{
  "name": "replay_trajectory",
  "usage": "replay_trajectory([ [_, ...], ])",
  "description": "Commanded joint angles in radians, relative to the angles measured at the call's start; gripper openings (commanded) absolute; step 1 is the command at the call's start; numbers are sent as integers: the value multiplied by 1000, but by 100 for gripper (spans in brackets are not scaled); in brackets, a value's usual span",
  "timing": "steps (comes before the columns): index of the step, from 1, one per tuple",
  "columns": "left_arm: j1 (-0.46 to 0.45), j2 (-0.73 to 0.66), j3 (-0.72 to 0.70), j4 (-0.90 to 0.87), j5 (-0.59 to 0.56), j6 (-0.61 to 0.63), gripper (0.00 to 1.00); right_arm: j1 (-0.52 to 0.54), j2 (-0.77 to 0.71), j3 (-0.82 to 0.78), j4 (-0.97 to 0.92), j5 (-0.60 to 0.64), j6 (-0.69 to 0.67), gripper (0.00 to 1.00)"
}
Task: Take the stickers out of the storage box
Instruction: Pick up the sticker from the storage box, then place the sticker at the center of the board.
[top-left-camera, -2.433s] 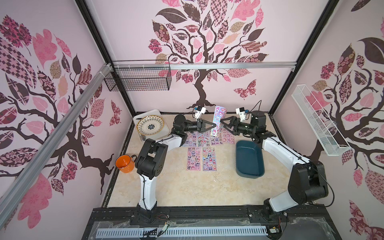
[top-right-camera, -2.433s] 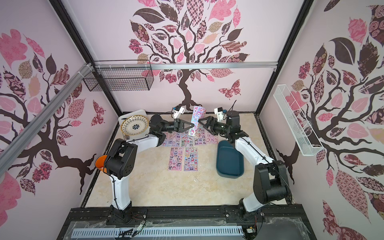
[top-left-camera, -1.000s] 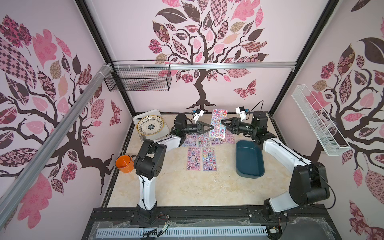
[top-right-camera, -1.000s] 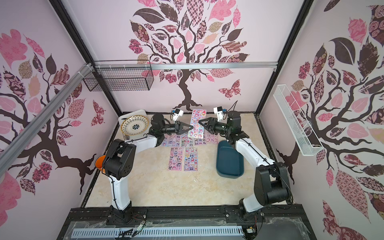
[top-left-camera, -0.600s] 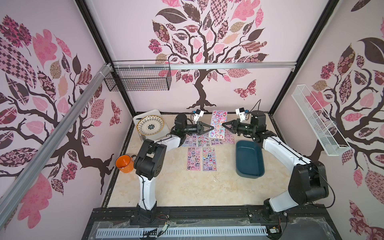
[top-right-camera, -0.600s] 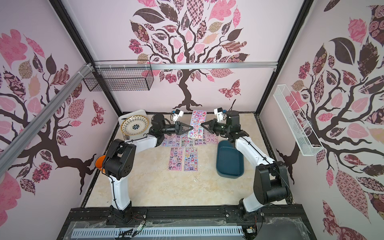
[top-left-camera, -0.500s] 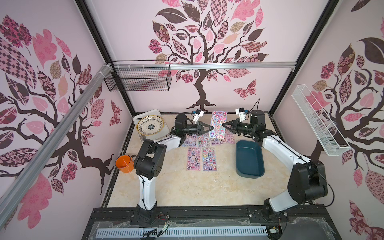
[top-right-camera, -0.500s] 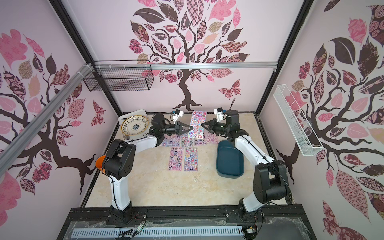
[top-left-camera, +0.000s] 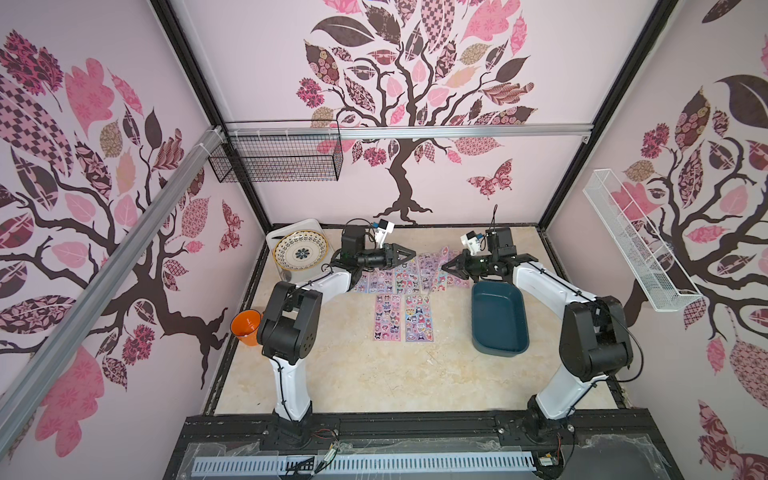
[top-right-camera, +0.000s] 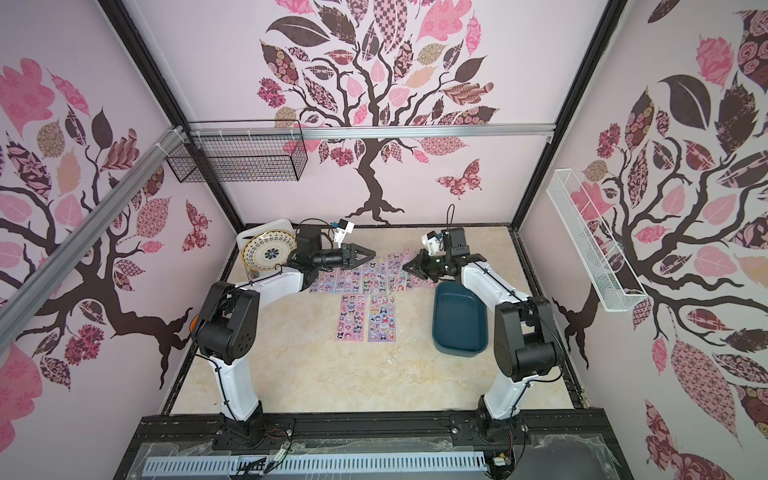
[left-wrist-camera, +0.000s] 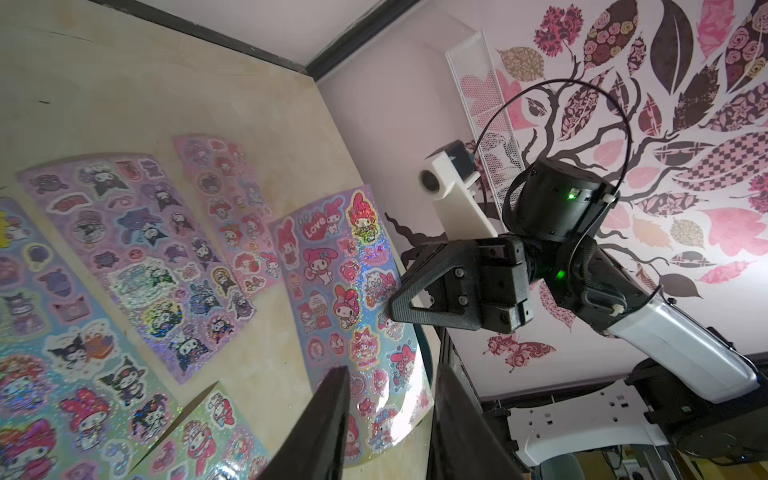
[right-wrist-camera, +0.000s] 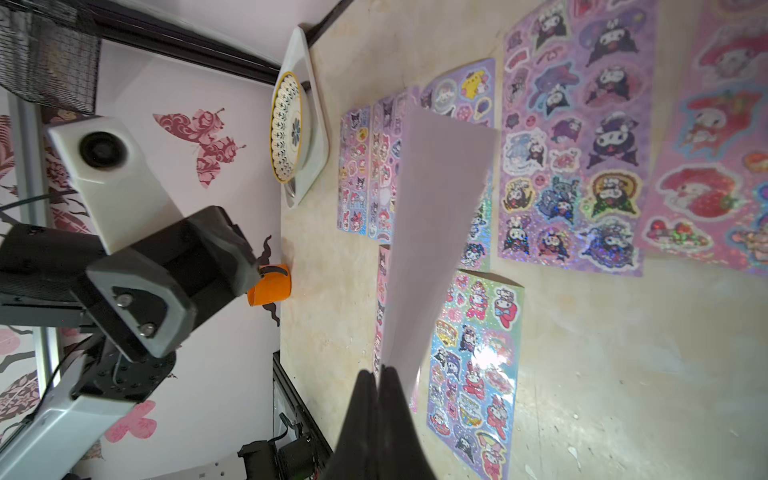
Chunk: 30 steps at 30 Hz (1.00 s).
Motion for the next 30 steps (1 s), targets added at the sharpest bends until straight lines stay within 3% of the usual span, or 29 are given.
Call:
replay_trajectory([
  [1, 5, -26, -18, -32, -19, 38, 39, 1, 37, 4, -65, -11, -58, 0],
  [16, 5, -16, -10, -41, -15, 44, 39, -111, 14, -206, -100, -8, -151, 0],
  [30, 5, -2, -1, -38, -4, 42, 39, -207, -59, -269, -224, 132, -277, 0],
])
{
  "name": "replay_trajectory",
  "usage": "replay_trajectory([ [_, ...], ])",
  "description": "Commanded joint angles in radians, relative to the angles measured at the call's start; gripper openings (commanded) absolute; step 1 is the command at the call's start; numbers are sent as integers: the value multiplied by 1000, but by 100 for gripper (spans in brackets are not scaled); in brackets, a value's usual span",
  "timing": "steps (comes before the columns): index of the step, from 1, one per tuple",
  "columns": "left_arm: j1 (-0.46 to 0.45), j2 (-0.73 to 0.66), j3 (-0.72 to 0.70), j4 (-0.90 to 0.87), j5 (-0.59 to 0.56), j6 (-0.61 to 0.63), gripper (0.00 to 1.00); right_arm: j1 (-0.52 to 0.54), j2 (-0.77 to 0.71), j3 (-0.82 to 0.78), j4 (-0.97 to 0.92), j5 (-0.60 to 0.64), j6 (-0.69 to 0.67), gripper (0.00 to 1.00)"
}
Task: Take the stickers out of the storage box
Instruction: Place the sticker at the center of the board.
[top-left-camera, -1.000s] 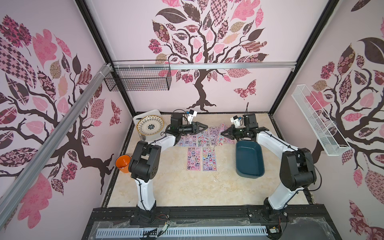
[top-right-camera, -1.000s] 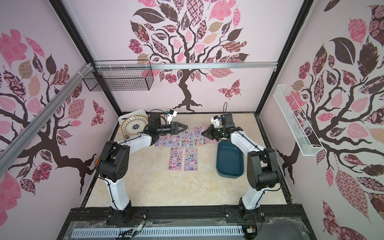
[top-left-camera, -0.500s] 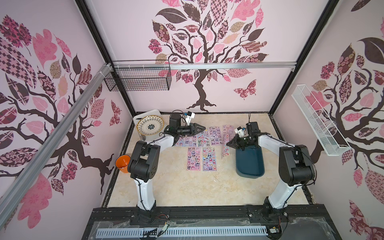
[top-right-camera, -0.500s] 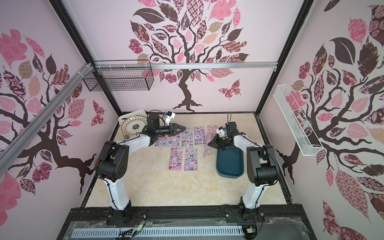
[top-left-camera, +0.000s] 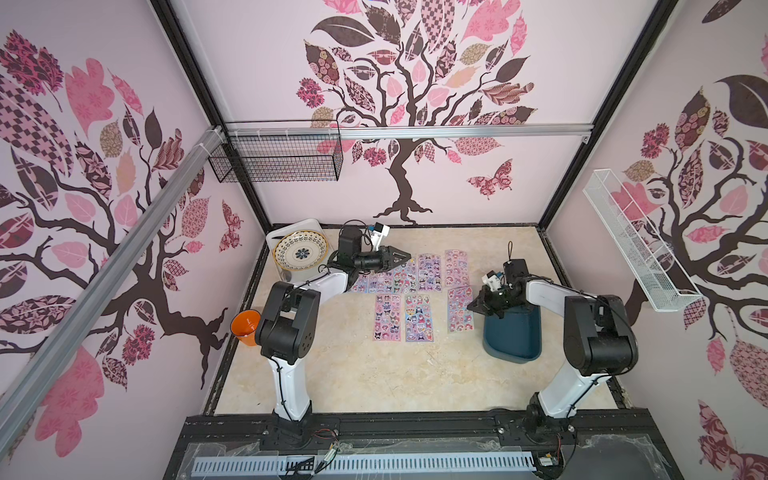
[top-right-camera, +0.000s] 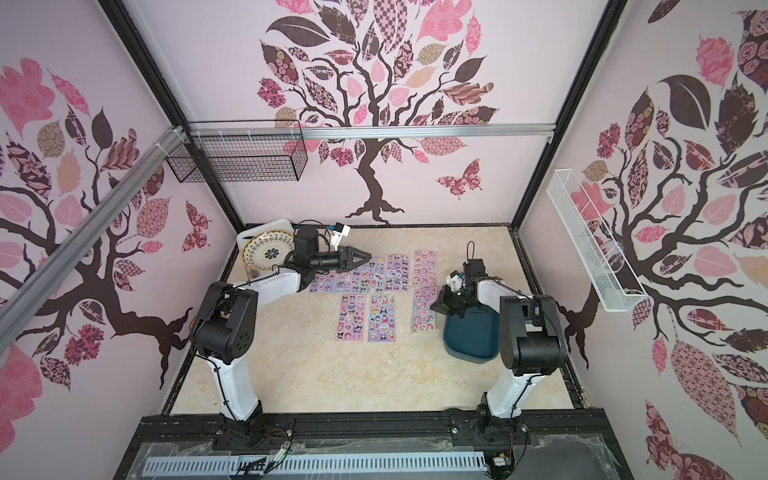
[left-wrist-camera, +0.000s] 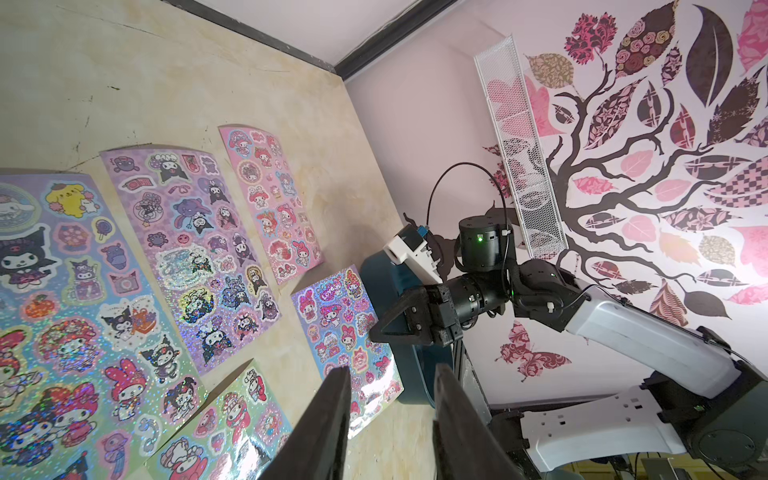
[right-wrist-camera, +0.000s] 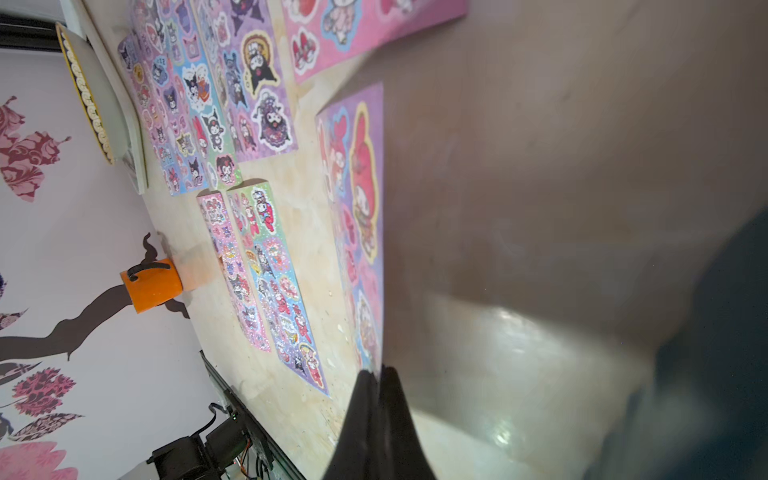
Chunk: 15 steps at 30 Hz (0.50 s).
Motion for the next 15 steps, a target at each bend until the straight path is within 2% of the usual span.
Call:
replay_trajectory([
  [1, -3, -3, 13, 12, 10, 9, 39, -7, -47, 8, -54, 47, -44, 0],
  [5, -2, -4, 14, 13, 10, 9, 38, -7, -39, 9, -58, 43, -44, 0],
  [10, -3, -2, 15, 14, 11, 6, 38, 4, -8, -5, -8, -47, -16, 0],
  [15, -3, 1, 15, 17, 11, 3, 39, 49, 38, 31, -38, -32, -25, 1],
])
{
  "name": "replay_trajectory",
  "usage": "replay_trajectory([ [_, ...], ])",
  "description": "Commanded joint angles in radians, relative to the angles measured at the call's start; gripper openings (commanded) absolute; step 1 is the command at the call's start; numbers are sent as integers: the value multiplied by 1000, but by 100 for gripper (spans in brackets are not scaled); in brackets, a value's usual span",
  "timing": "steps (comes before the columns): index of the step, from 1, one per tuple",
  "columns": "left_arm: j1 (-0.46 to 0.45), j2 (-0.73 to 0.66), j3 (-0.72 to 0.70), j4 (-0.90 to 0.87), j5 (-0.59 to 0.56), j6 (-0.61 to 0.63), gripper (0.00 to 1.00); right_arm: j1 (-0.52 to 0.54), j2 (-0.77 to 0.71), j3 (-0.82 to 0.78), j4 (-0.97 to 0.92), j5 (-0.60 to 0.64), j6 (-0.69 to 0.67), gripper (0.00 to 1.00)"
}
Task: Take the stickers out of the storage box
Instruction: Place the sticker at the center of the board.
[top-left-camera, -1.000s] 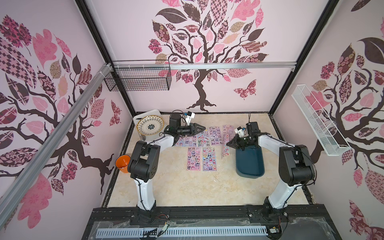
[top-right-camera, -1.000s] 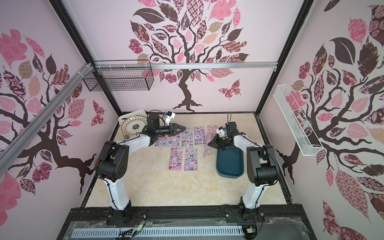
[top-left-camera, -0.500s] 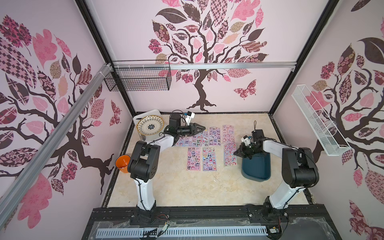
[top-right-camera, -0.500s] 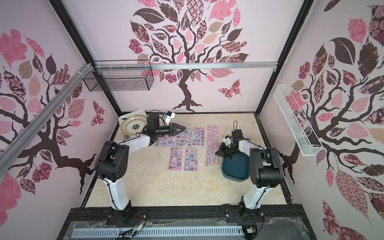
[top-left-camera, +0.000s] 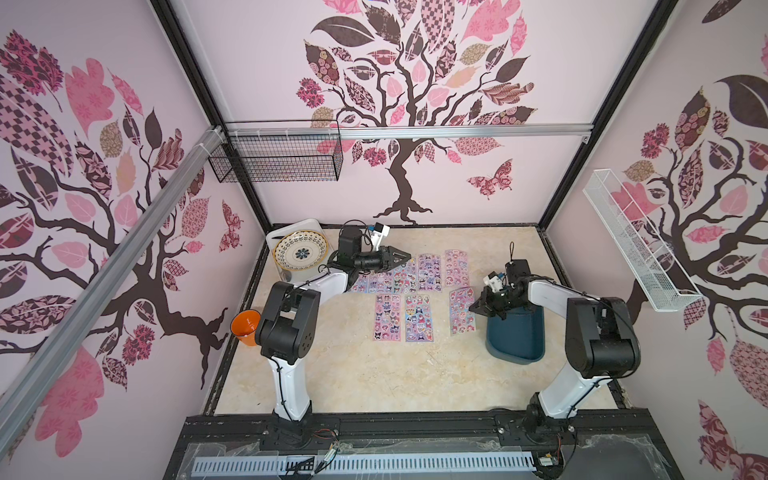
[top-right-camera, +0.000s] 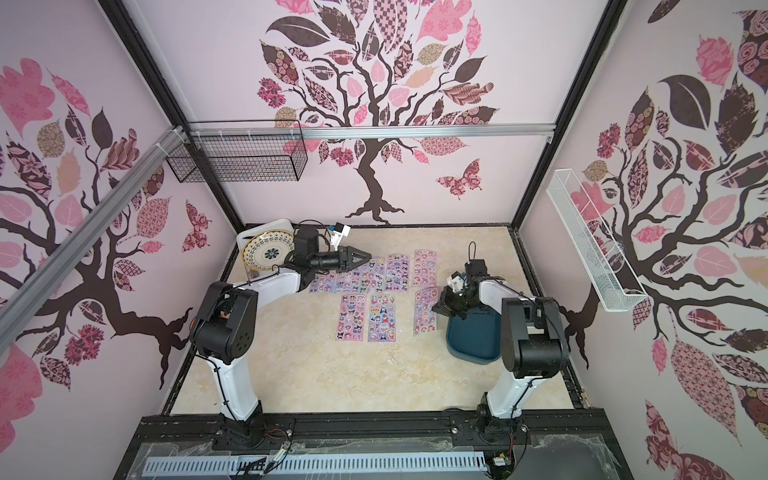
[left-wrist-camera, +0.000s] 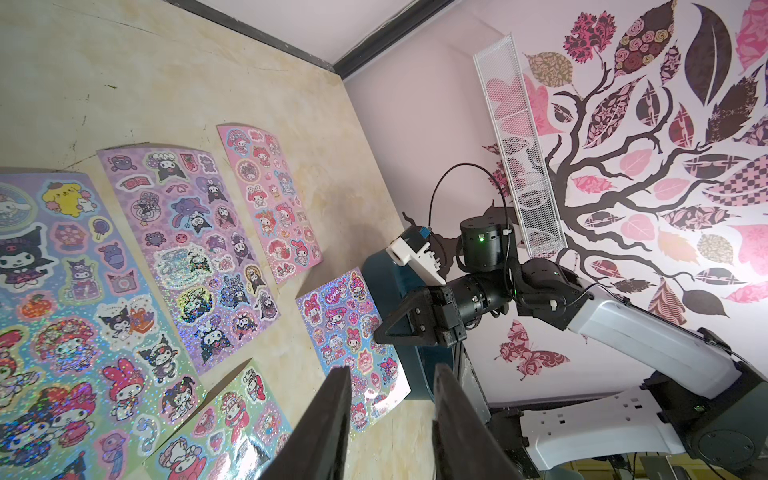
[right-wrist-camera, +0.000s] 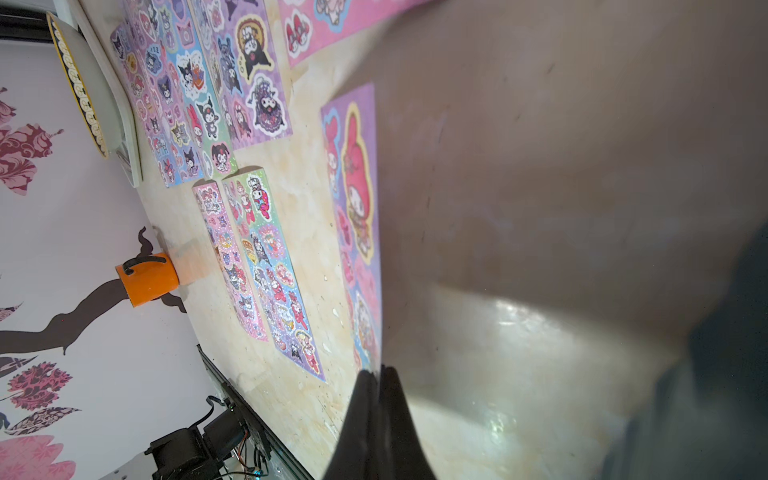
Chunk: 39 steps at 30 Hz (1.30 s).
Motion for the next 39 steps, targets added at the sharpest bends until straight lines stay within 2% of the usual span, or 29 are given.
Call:
replay_trajectory([
  [1, -3, 1, 15, 19, 9, -1, 39, 40, 45, 32, -10, -5, -8, 1],
  [11, -3, 0, 17, 14, 14, 4, 39, 82, 90, 61, -16, 79, 6, 5],
  [15, -3, -2, 18, 10, 16, 9, 39, 81, 78, 63, -36, 119, -2, 12],
  [19, -3, 1, 20, 8, 16, 9, 39, 81, 64, 69, -46, 131, -1, 26],
  [32, -1, -8, 24, -42, 2, 49, 39, 82, 14, 73, -45, 107, 5, 30],
  [39, 56, -53, -5, -150, -67, 138, 39, 82, -128, 80, -42, 119, -10, 34],
])
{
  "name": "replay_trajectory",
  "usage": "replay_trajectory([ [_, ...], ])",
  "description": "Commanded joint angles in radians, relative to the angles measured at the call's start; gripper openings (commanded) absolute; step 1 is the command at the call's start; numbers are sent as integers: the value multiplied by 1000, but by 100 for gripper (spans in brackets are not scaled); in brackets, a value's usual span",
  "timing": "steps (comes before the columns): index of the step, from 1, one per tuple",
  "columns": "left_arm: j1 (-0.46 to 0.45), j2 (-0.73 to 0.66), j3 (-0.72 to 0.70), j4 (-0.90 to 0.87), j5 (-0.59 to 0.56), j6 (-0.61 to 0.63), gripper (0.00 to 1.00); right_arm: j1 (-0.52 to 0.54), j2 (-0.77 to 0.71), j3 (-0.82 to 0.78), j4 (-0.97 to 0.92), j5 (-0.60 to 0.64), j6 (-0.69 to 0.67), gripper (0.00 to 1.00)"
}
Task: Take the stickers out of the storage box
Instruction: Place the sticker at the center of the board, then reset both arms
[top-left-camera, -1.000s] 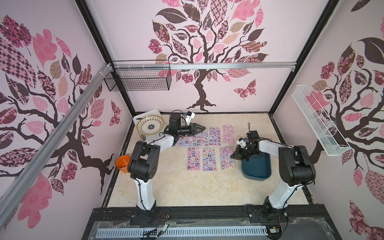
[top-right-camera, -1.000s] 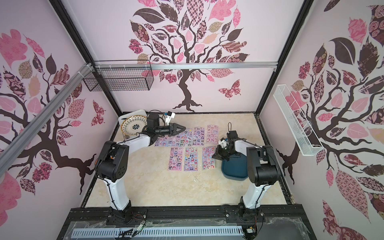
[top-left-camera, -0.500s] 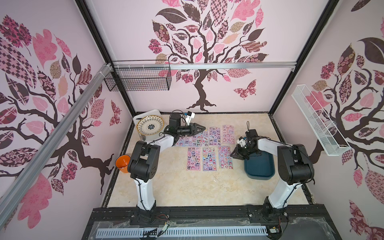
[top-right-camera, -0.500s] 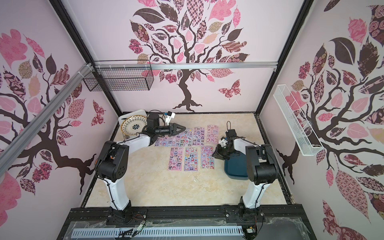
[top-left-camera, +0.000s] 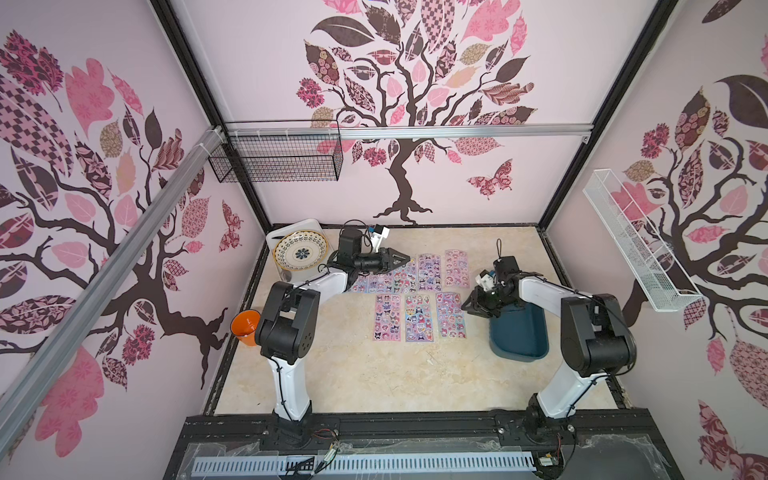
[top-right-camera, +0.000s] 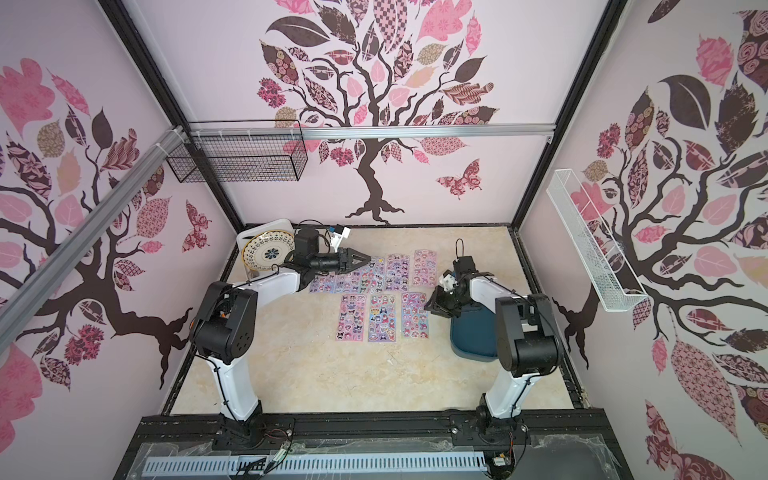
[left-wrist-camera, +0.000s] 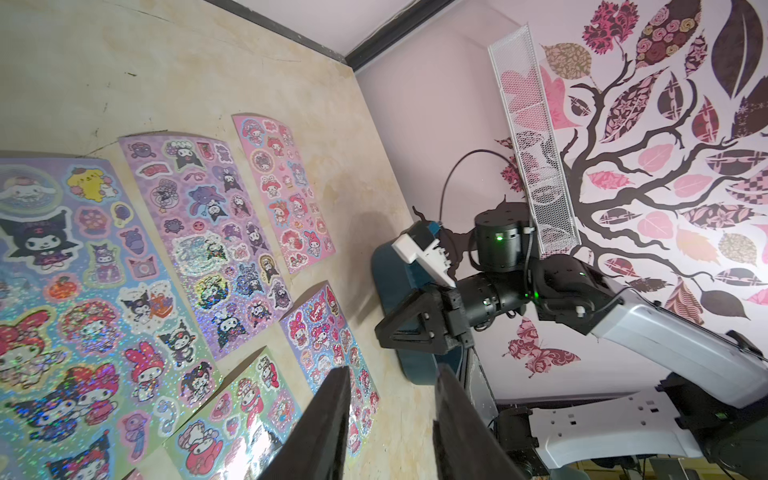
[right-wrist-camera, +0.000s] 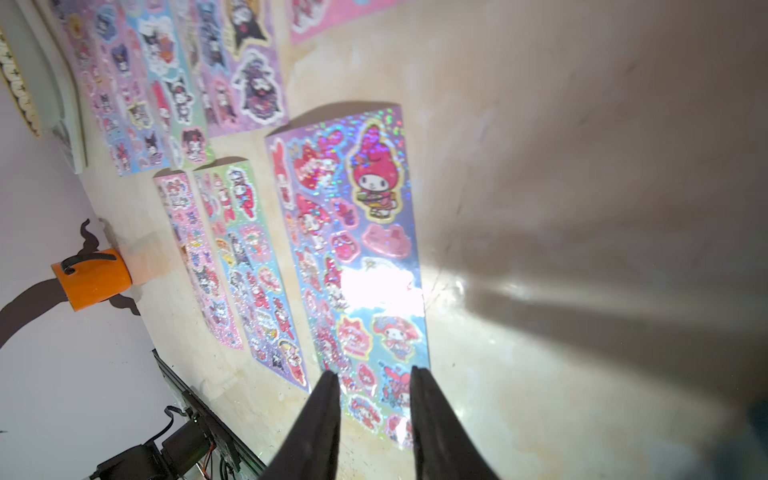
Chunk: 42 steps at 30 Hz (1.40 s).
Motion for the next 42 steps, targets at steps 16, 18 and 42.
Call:
replay_trajectory([
  [16, 349, -378, -300, -177, -399, 243, 49, -2, -417, 84, 36, 473, -126, 62],
  [18, 368, -420, -335, -183, -477, 259, 55, -15, -446, 65, 79, 531, -122, 74],
  [42, 480, -581, -787, 276, -1004, 450, 98, -71, -345, -623, 1195, 811, -237, 95],
])
